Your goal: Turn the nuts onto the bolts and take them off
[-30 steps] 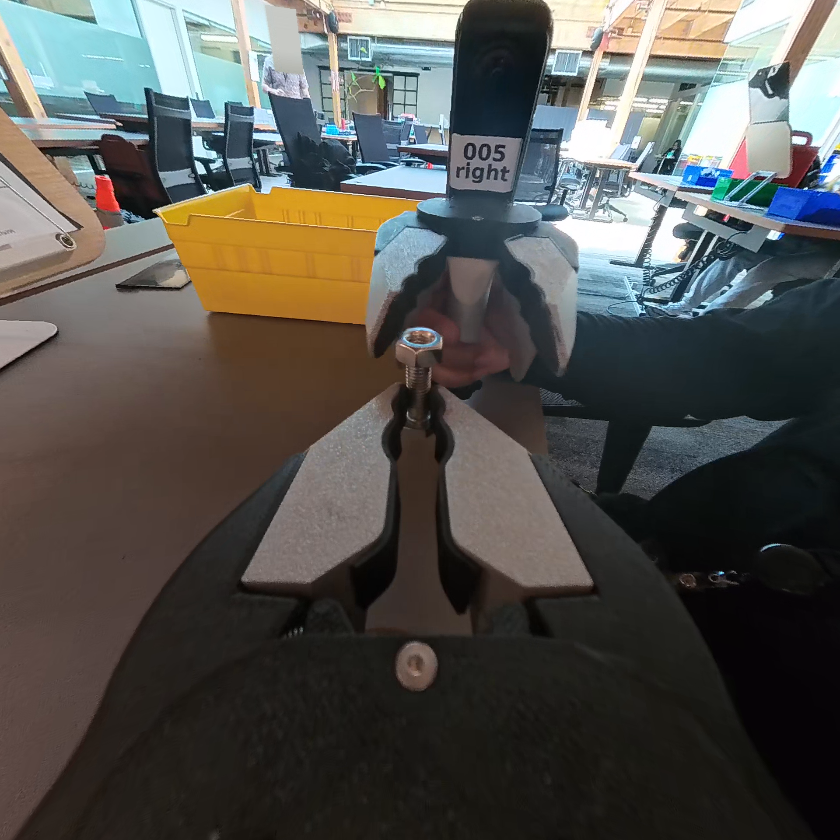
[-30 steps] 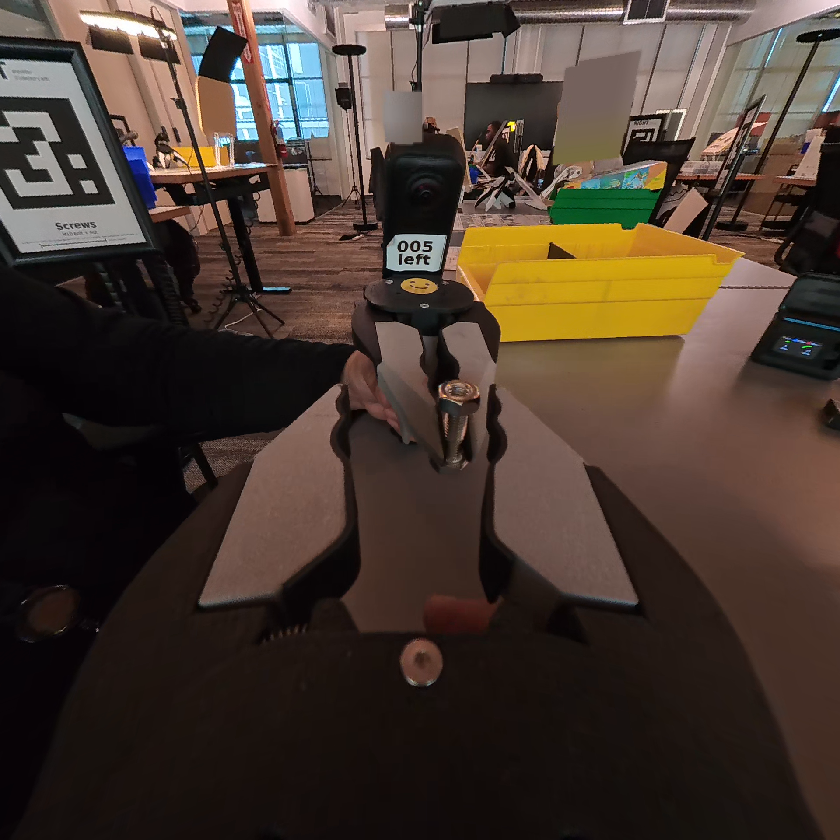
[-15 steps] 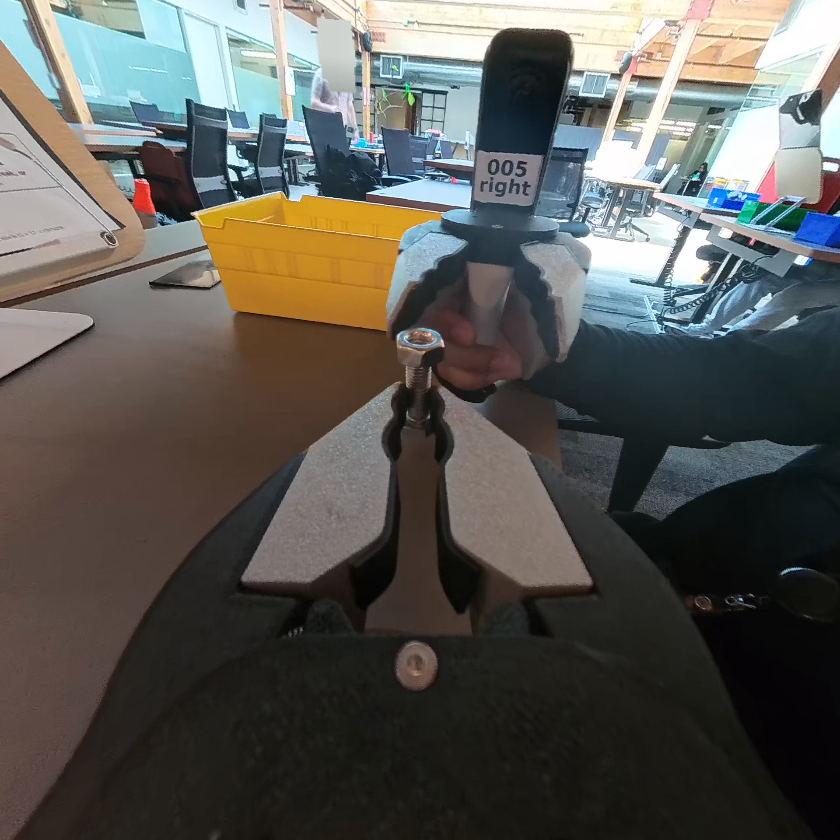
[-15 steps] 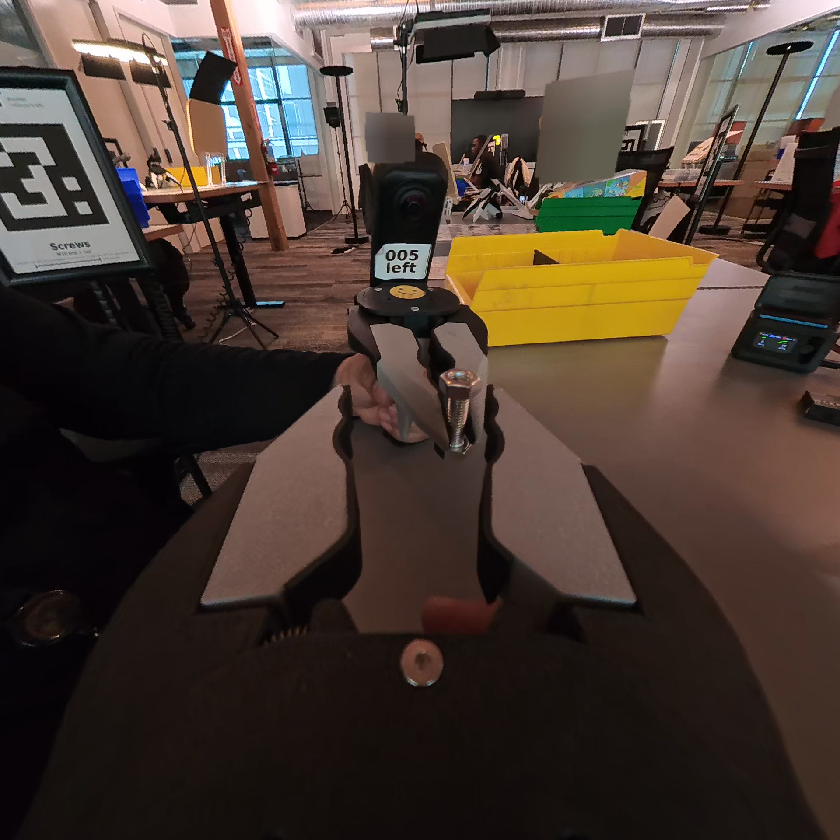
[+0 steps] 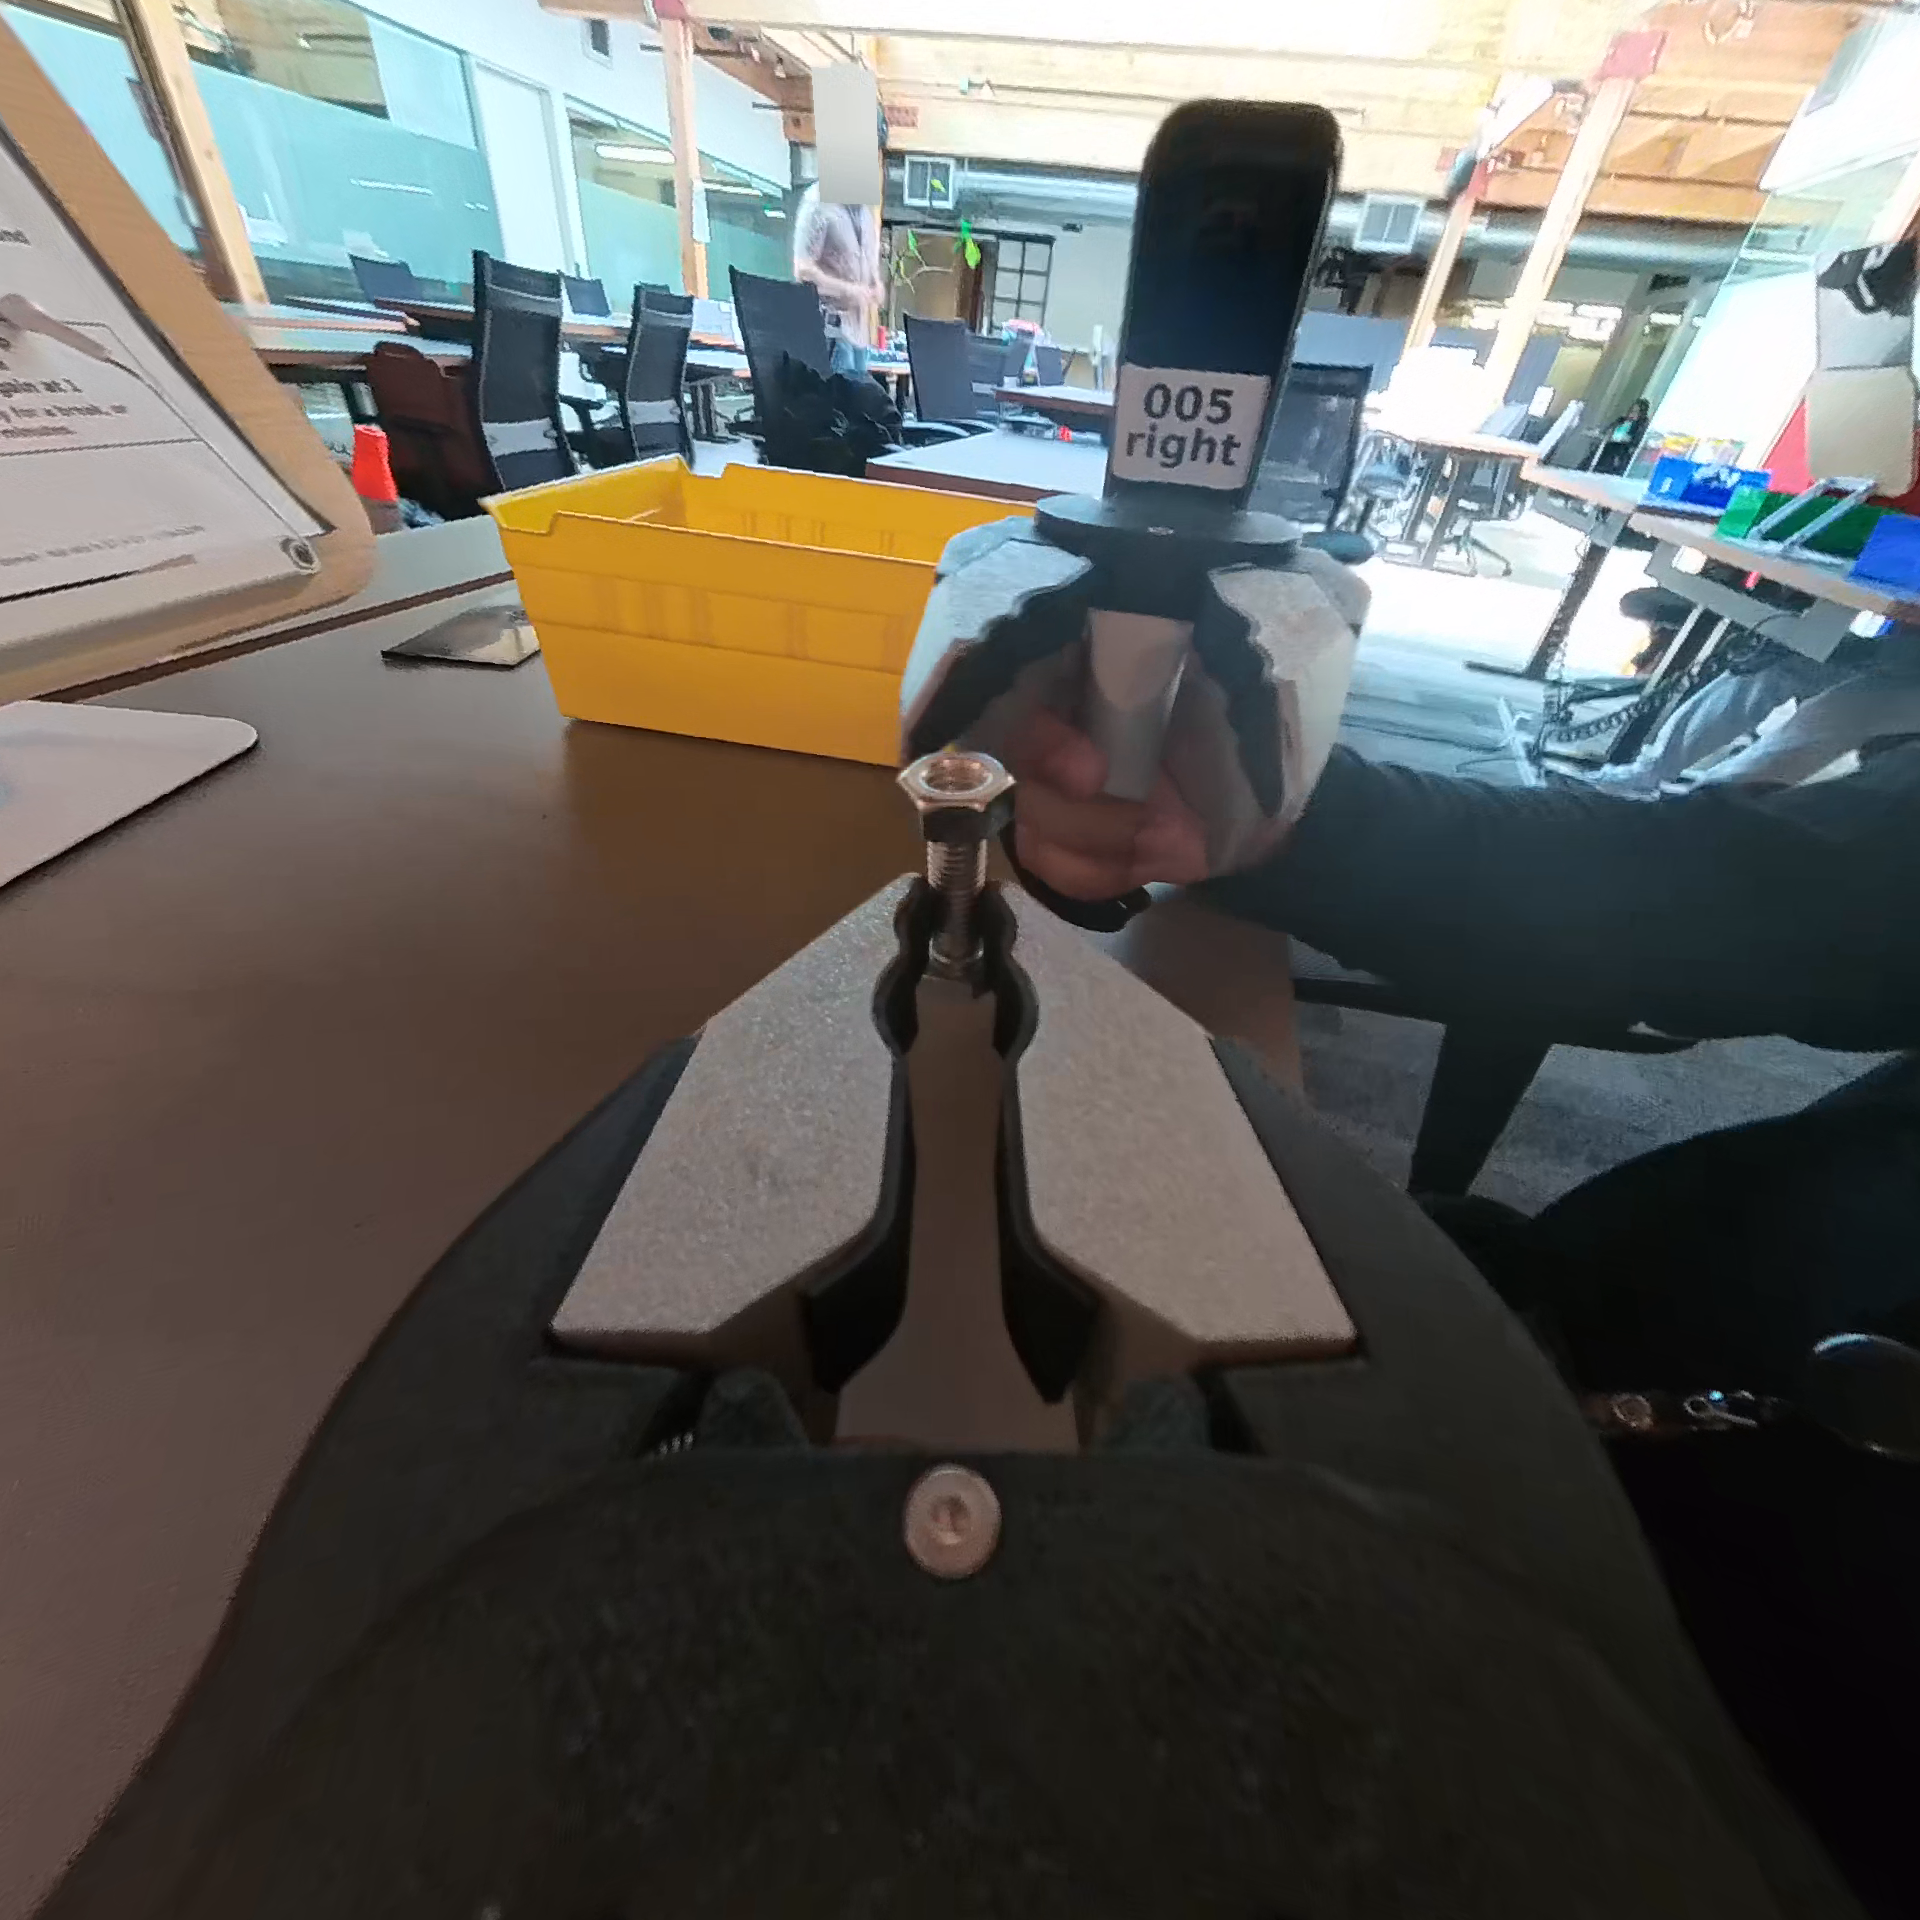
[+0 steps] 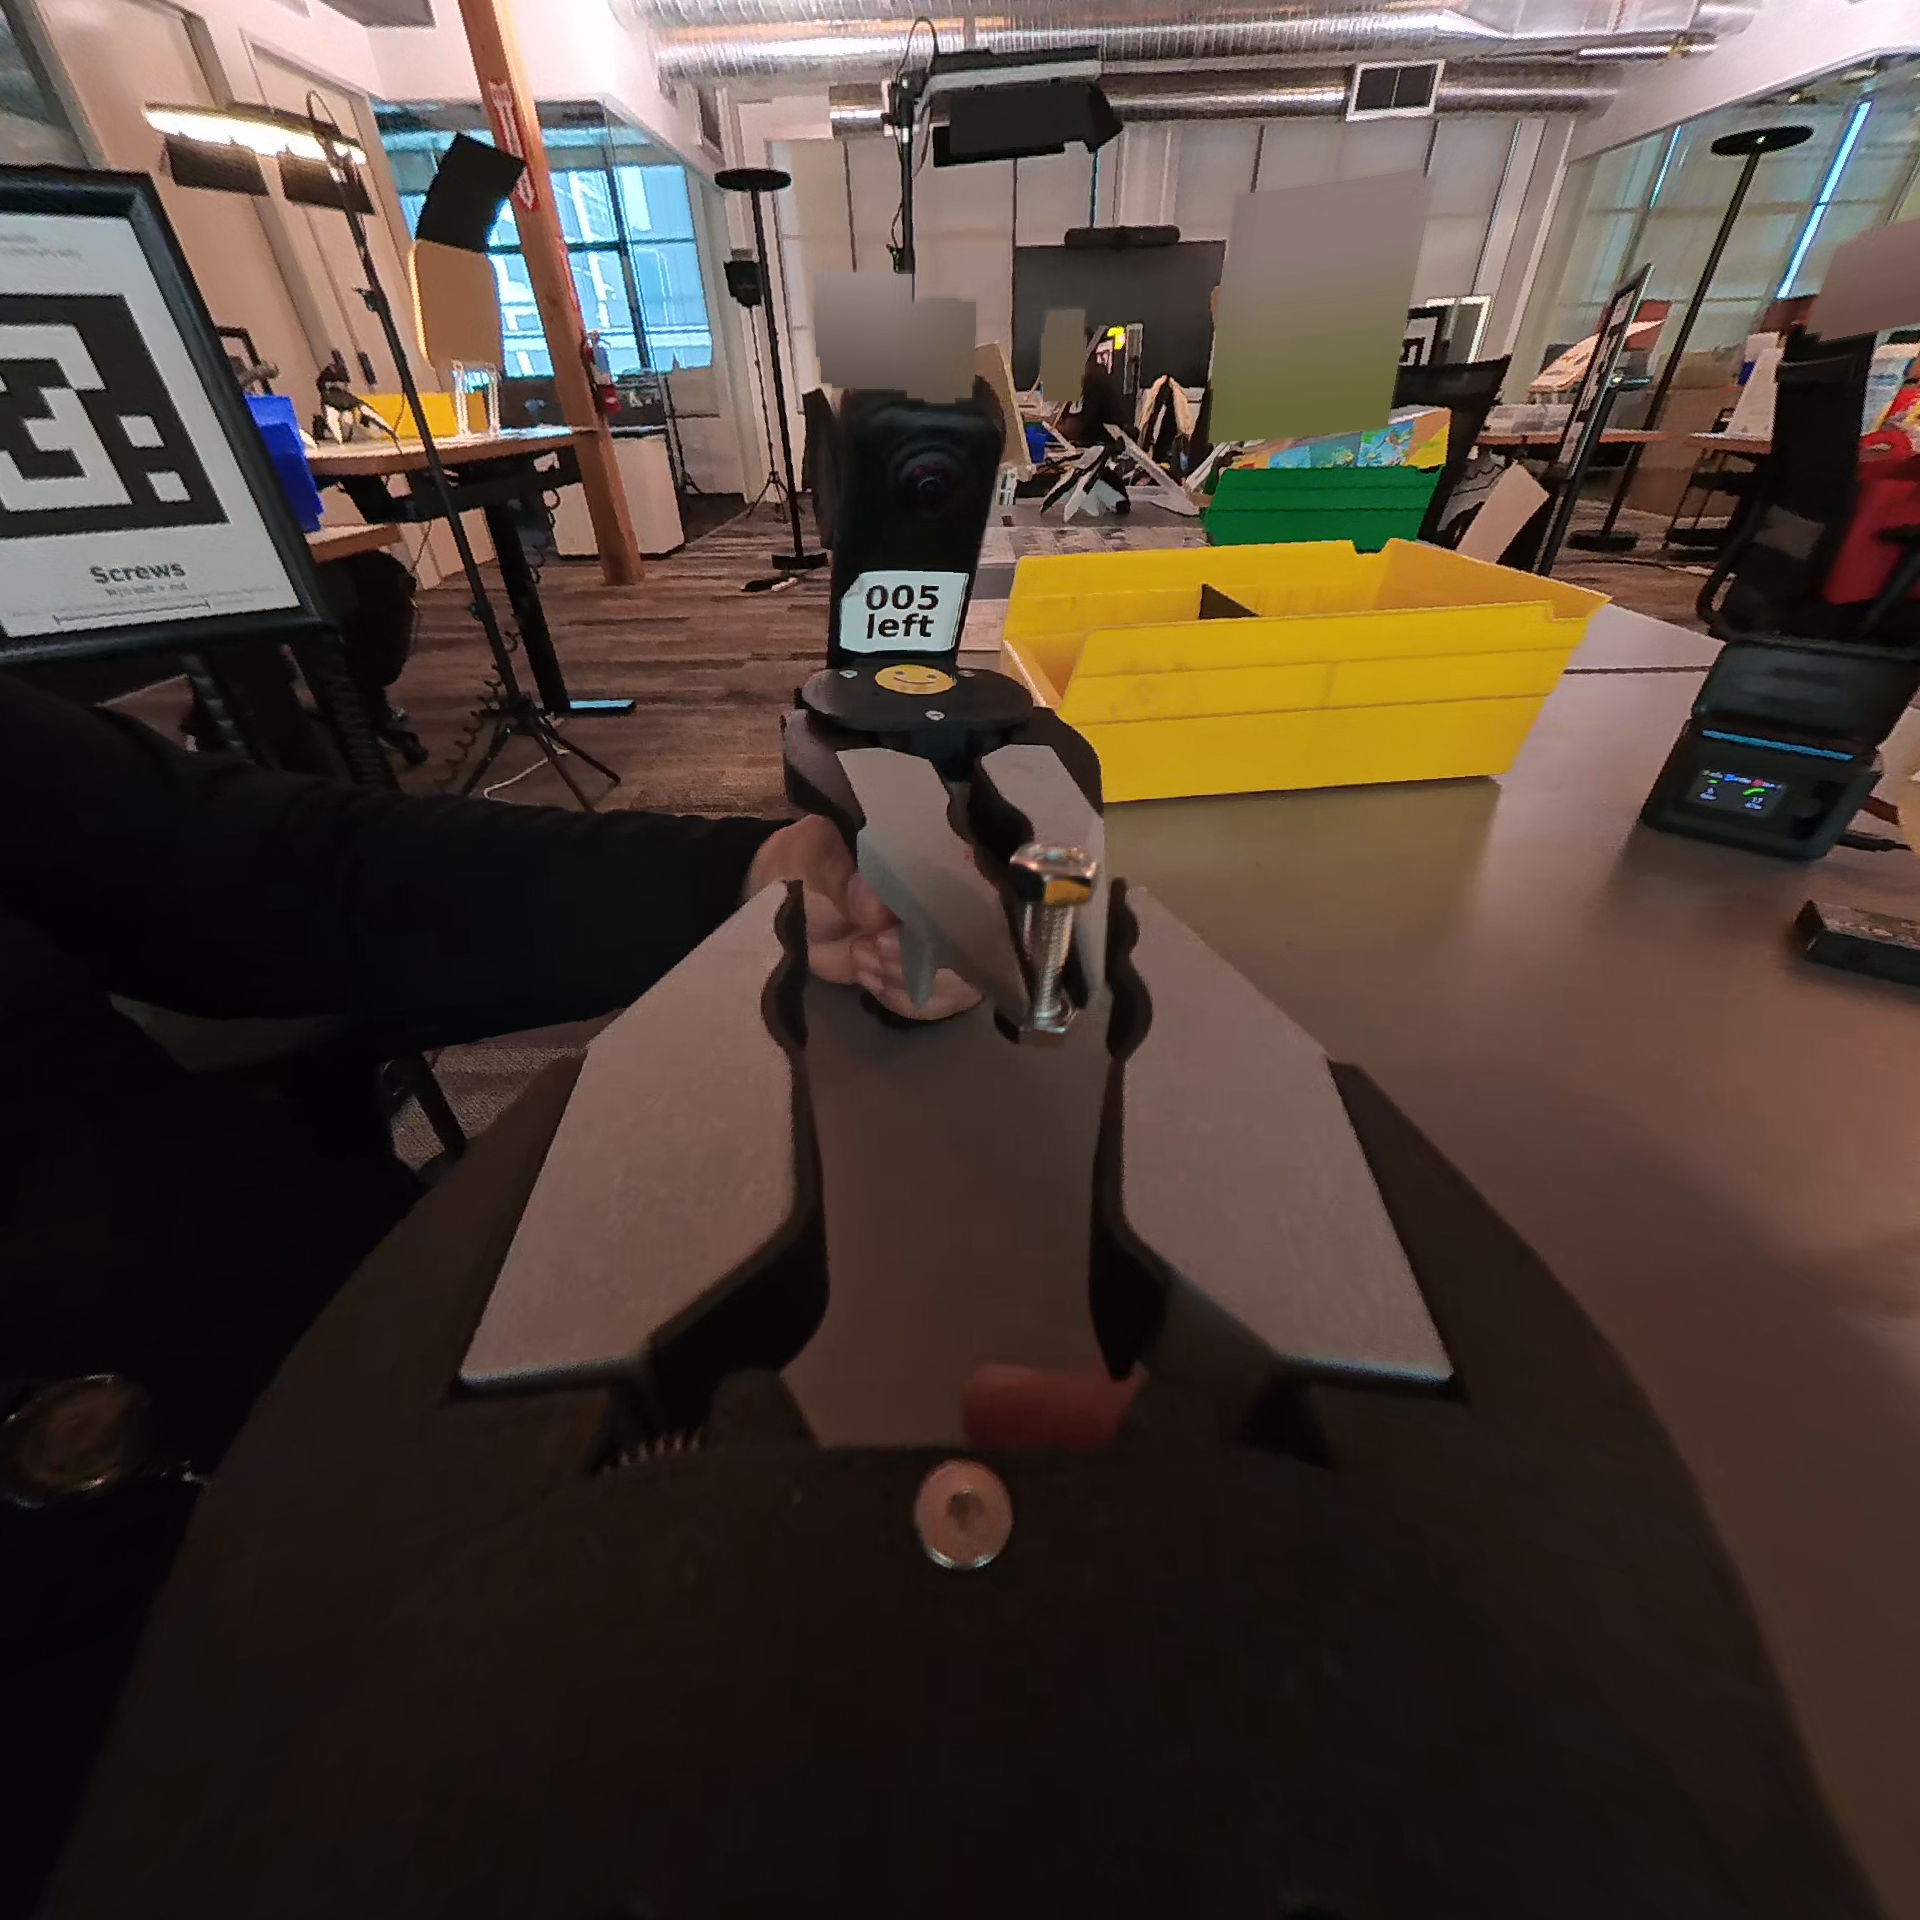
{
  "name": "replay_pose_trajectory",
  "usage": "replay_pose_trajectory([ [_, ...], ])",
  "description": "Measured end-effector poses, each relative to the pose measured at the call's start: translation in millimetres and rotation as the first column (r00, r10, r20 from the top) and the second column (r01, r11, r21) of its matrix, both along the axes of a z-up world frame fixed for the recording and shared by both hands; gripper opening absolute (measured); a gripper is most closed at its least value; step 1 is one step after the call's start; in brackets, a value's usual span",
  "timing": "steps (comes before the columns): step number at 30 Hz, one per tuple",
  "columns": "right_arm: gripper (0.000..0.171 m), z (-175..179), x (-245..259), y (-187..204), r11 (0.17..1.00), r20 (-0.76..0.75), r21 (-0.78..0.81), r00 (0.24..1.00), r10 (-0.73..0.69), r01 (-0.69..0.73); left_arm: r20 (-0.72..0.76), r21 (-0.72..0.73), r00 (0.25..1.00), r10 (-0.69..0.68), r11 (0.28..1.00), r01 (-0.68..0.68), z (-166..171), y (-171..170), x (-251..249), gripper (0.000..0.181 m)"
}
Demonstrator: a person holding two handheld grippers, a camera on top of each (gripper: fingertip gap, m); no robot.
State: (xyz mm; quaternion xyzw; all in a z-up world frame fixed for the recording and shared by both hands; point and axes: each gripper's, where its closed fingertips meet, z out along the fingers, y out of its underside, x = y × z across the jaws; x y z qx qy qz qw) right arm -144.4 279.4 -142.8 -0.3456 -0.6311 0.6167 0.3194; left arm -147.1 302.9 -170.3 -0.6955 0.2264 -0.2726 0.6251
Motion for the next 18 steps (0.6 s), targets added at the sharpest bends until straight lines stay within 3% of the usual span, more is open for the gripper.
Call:
replay_pose_trajectory([
  [9, 0.060, -7.4, -2.8, -11.1, 0.999, 0.017, 0.052, 1.000, 0.016, -0.016, -0.055, 0.016, 0.998, 0.006, 1.000, -0.006, -3.1, -0.5, 5.8, 0.007],
  [11, 0.059, -4.9, -0.9, -5.6, 0.999, 0.013, 0.036, 1.000, 0.007, -0.007, -0.035, 0.015, 0.998, 0.049, 0.999, -0.048, -1.4, 3.2, -0.4, 0.008],
  [13, 0.047, -1.1, 1.3, -1.8, 1.000, 0.001, 0.017, 1.000, 0.009, -0.009, -0.010, 0.005, 0.998, 0.063, 0.998, -0.062, -0.4, 5.0, -4.3, 0.007],
  [18, 0.066, -3.9, -4.7, -5.7, 1.000, 0.028, -0.007, 0.999, 0.016, -0.015, -0.060, 0.002, 0.998, 0.013, 1.000, -0.013, -4.8, 1.8, 5.9, 0.007],
])
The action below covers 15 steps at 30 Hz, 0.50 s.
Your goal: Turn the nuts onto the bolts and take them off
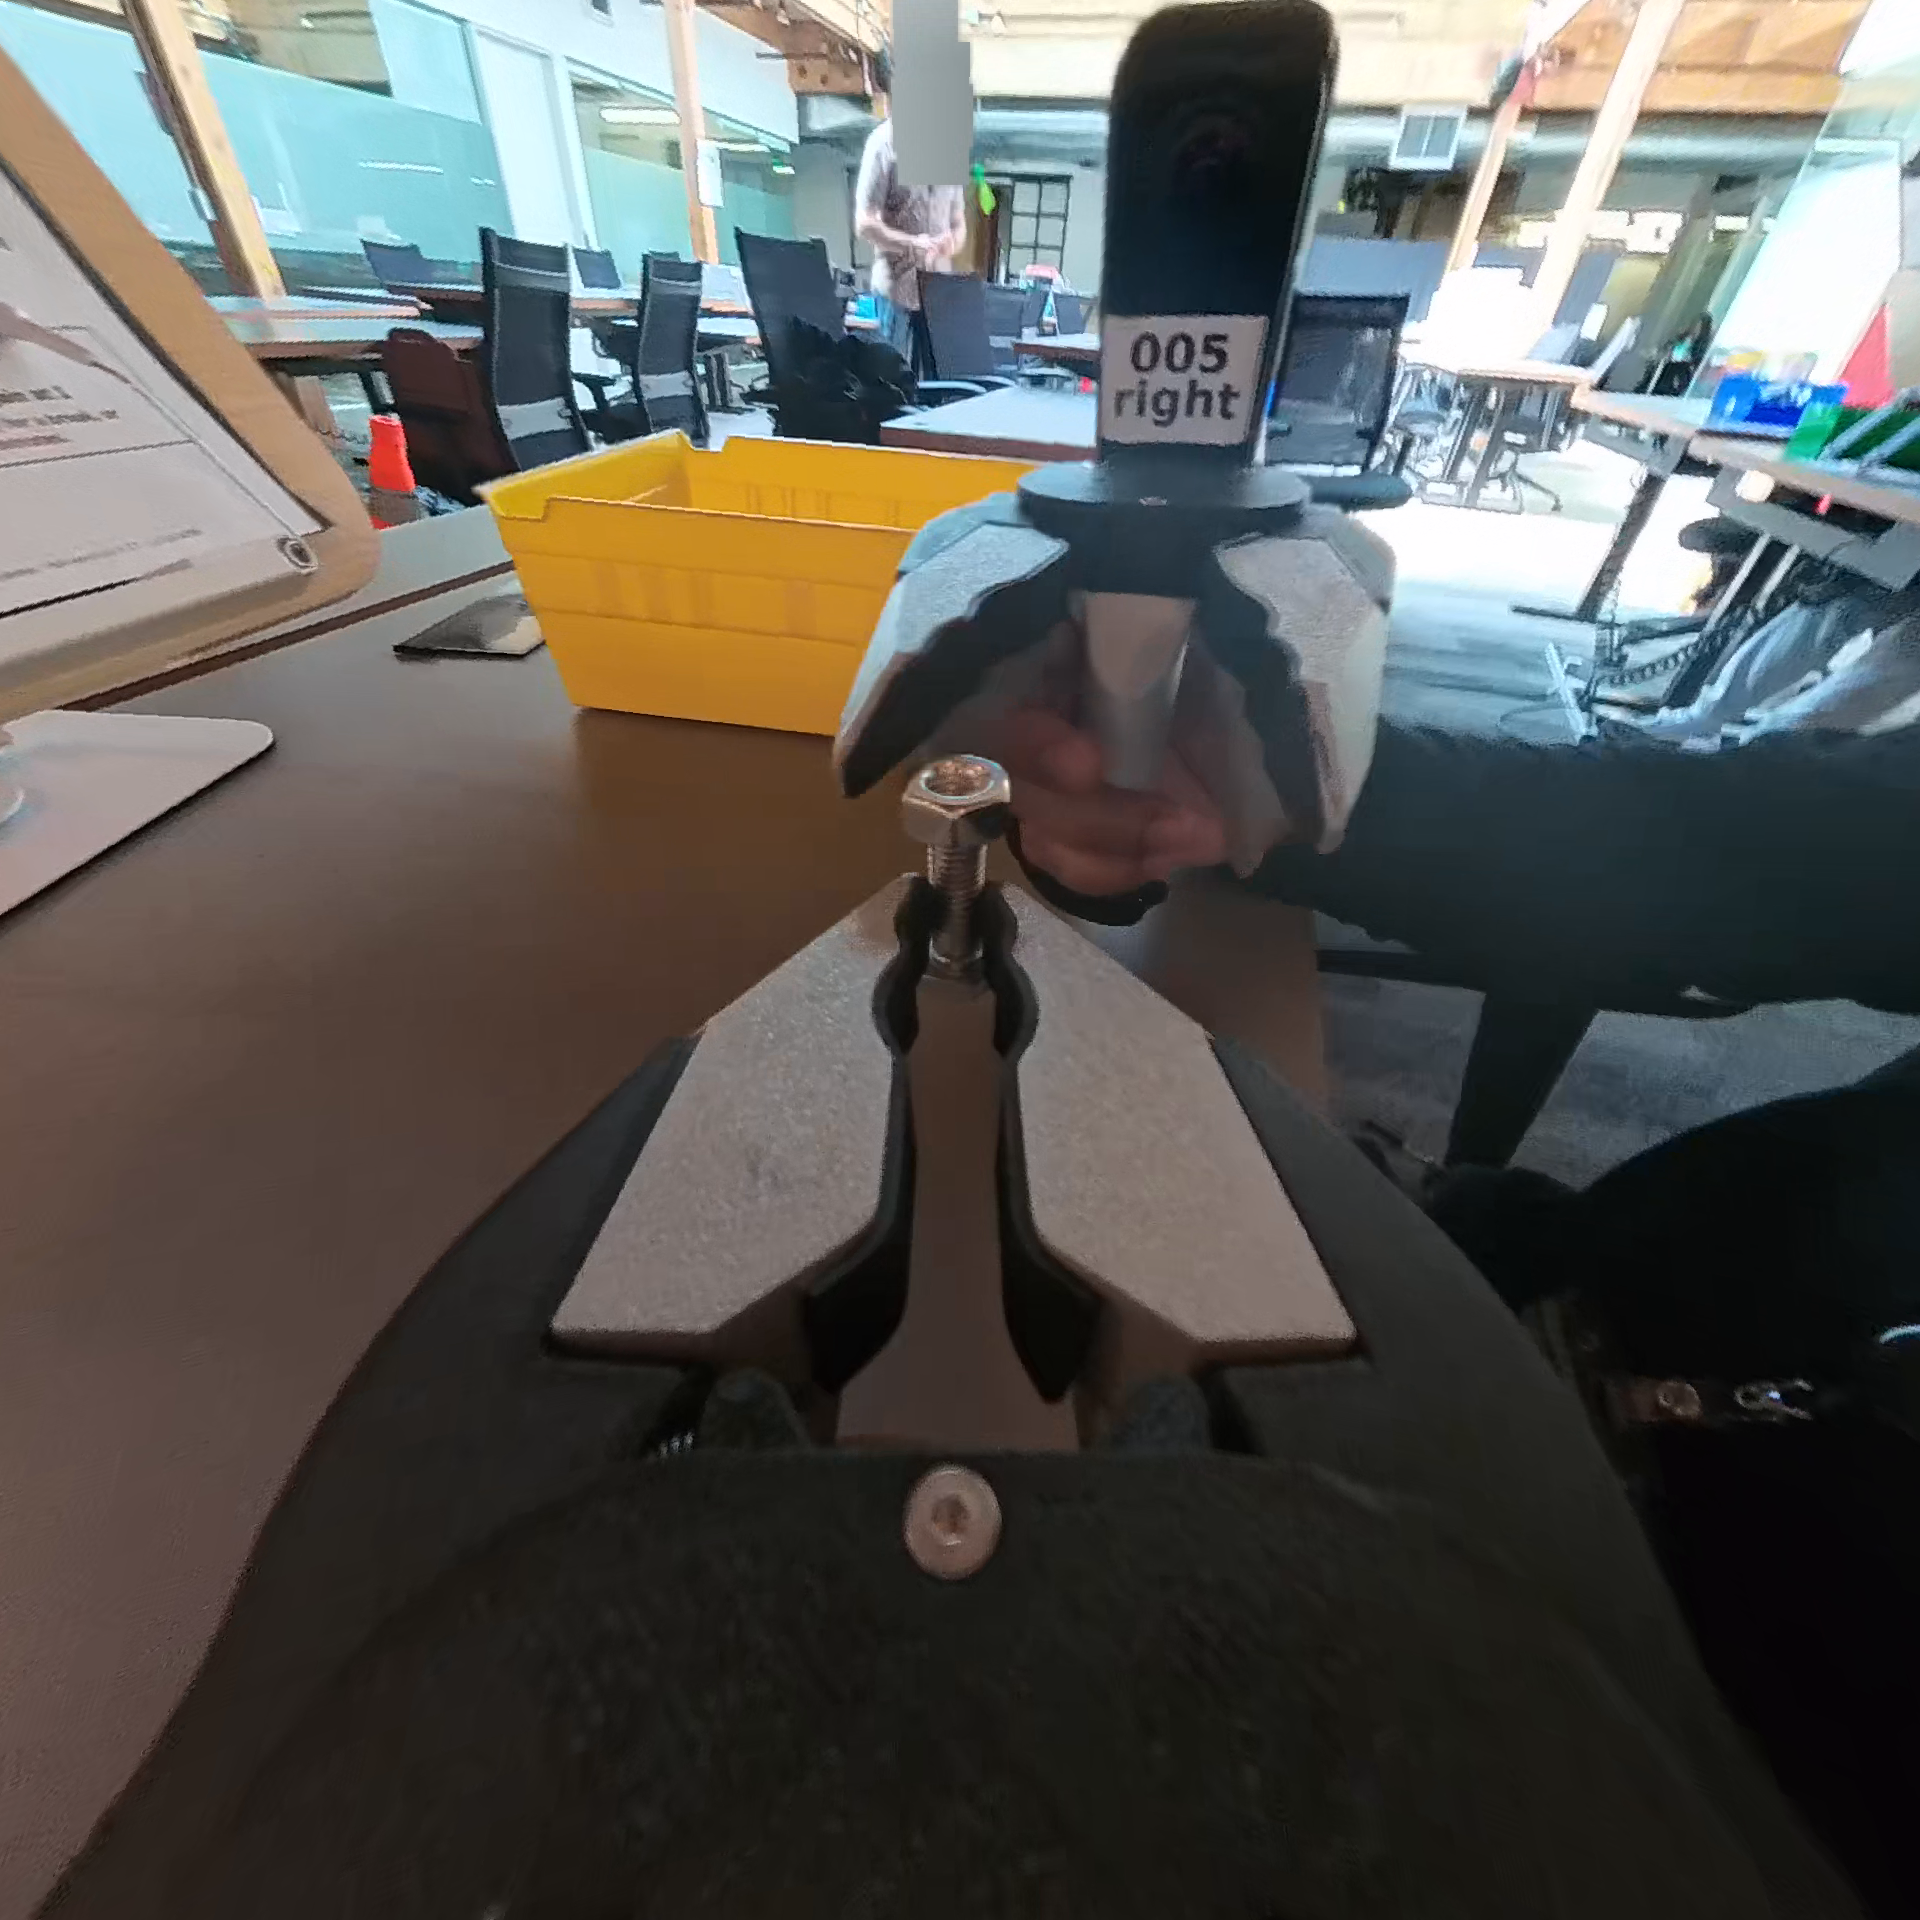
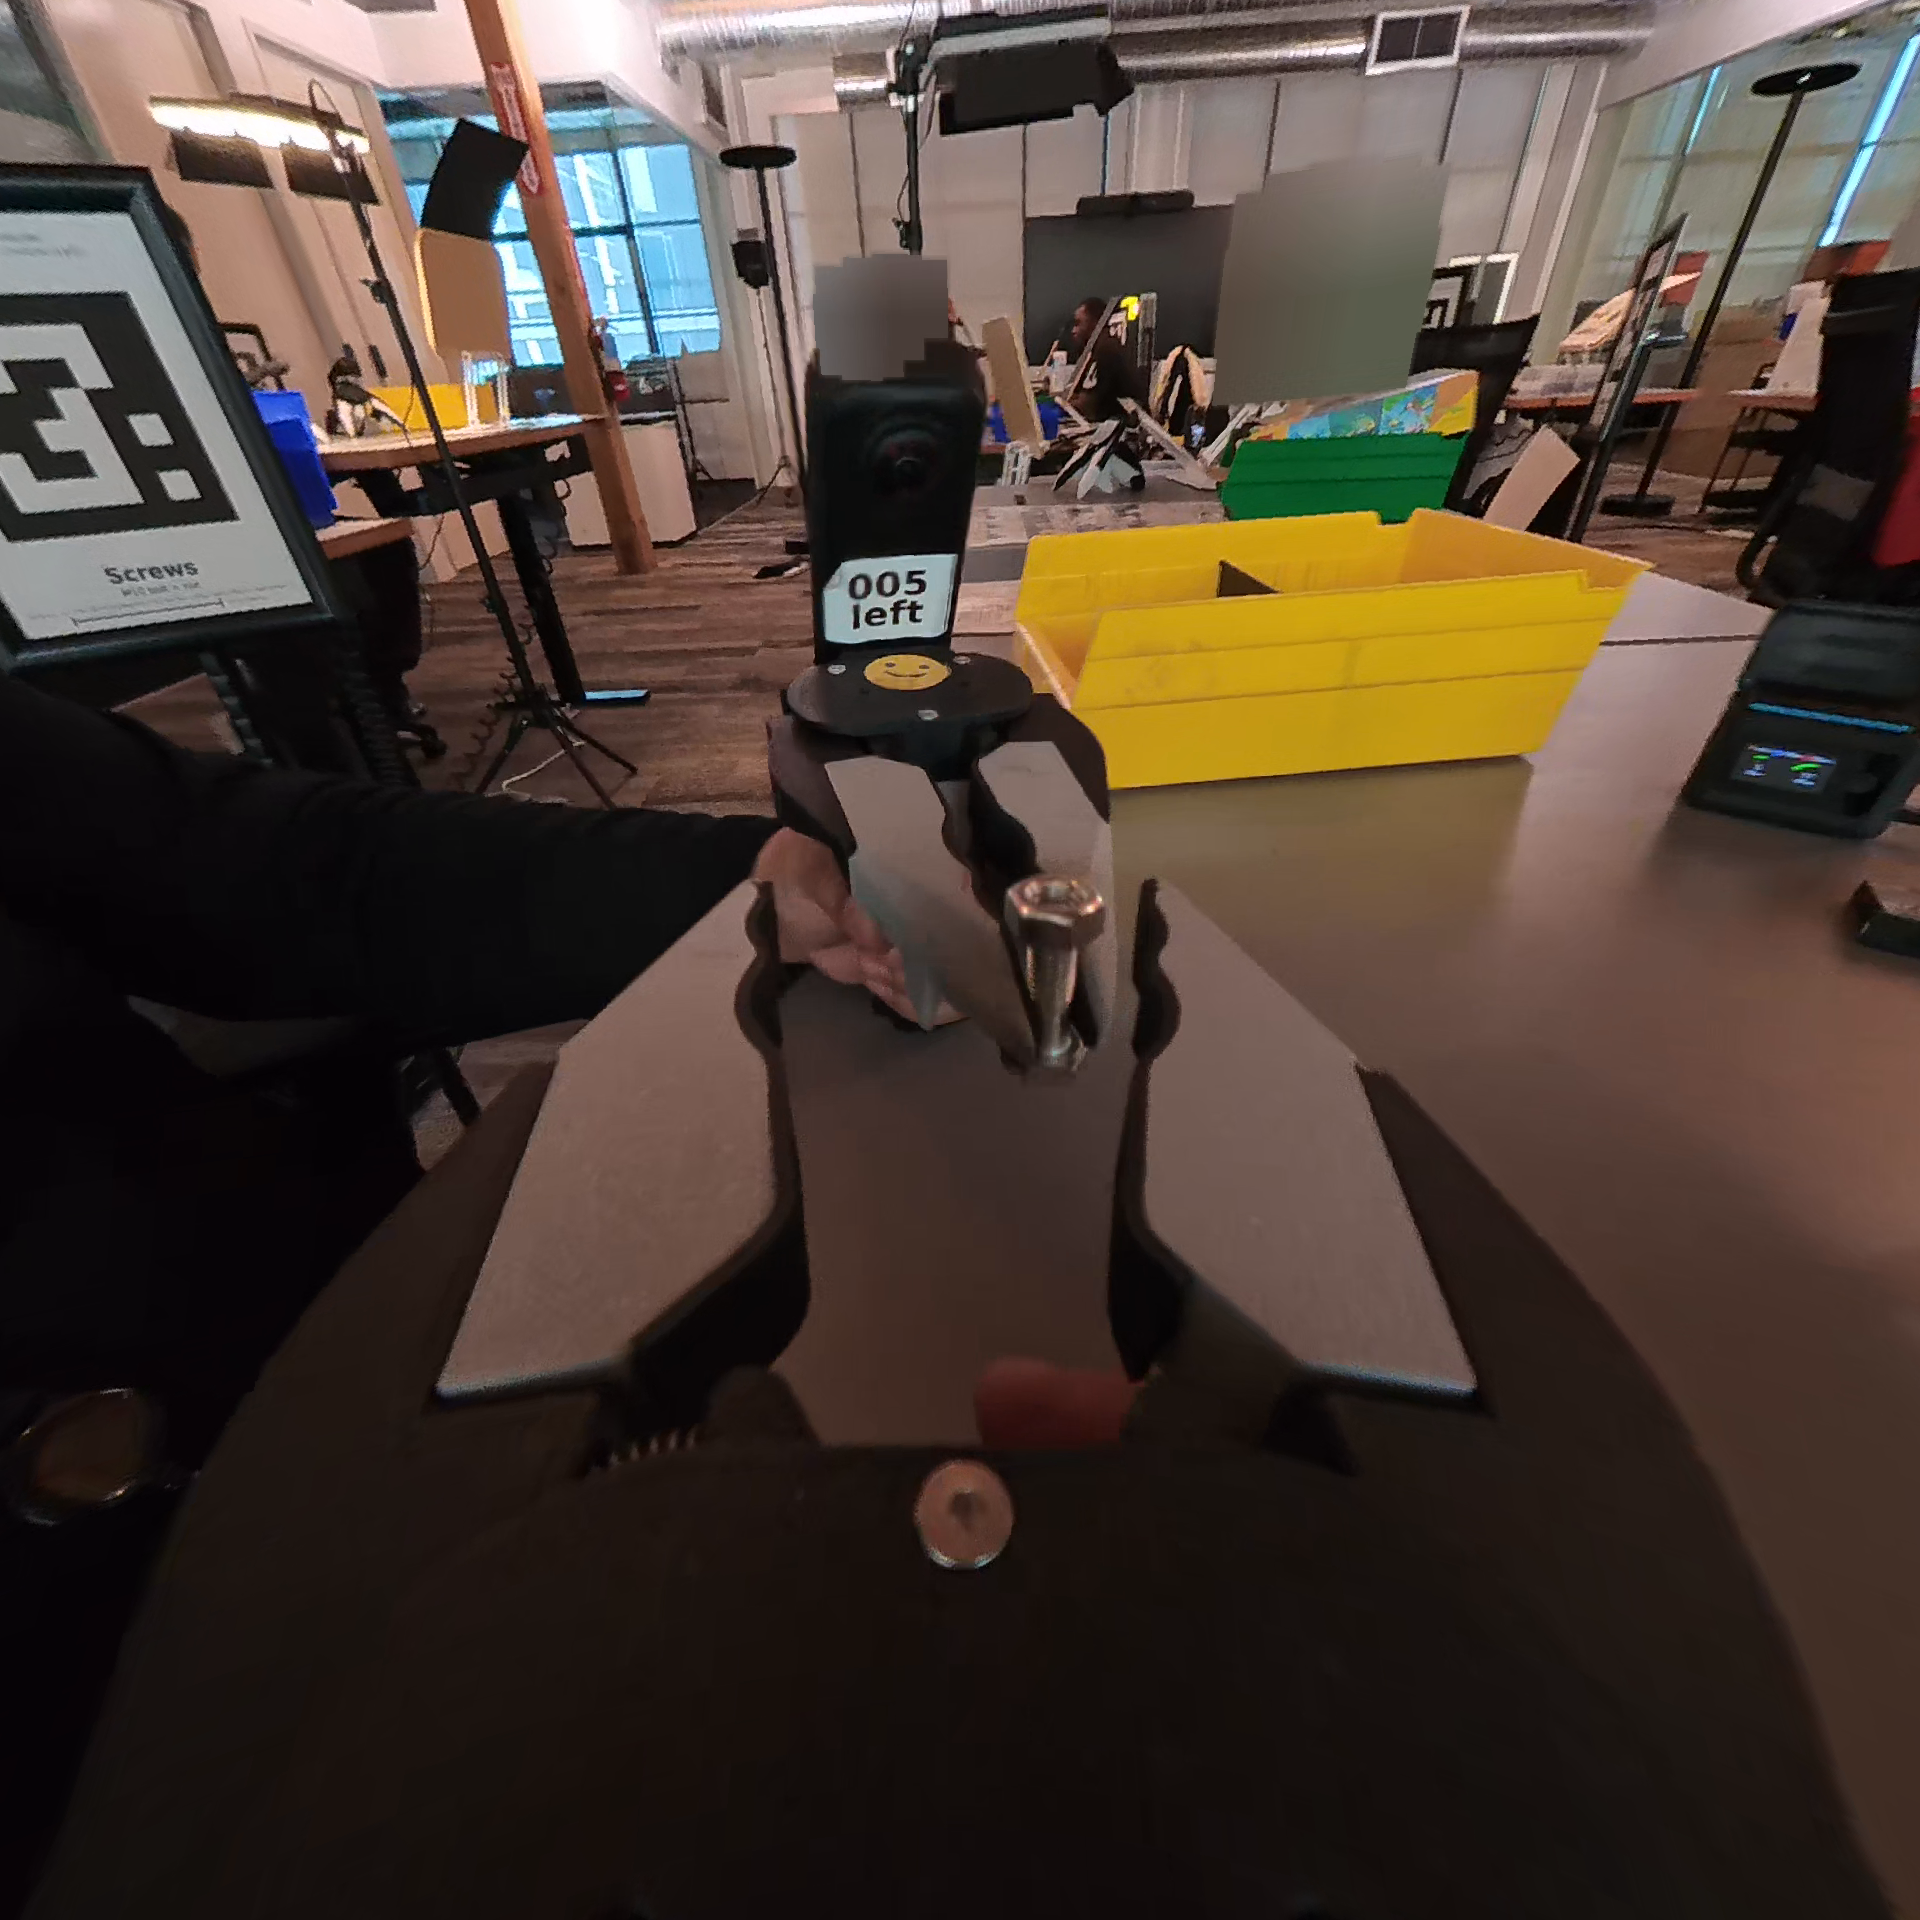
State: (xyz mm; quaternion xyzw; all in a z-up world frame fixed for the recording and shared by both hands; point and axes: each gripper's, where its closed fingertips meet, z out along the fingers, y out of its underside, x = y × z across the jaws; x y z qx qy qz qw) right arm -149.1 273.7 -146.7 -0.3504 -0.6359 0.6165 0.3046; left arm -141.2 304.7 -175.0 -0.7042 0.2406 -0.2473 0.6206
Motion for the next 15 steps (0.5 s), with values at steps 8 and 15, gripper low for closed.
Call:
replay_pose_trajectory([
  [8, 0.060, 0.5, 3.6, 3.8, 0.999, -0.026, 0.042, 0.999, -0.026, 0.028, 0.039, 0.012, 0.996, 0.082, 0.997, -0.083, 4.5, 6.6, -8.5, 0.007],
  [15, 0.072, 0.2, -0.4, 1.1, 1.000, 0.004, -0.013, 1.000, -0.002, 0.002, -0.011, 0.012, 0.999, 0.037, 0.999, -0.037, 0.2, 3.7, 1.2, 0.008],
])
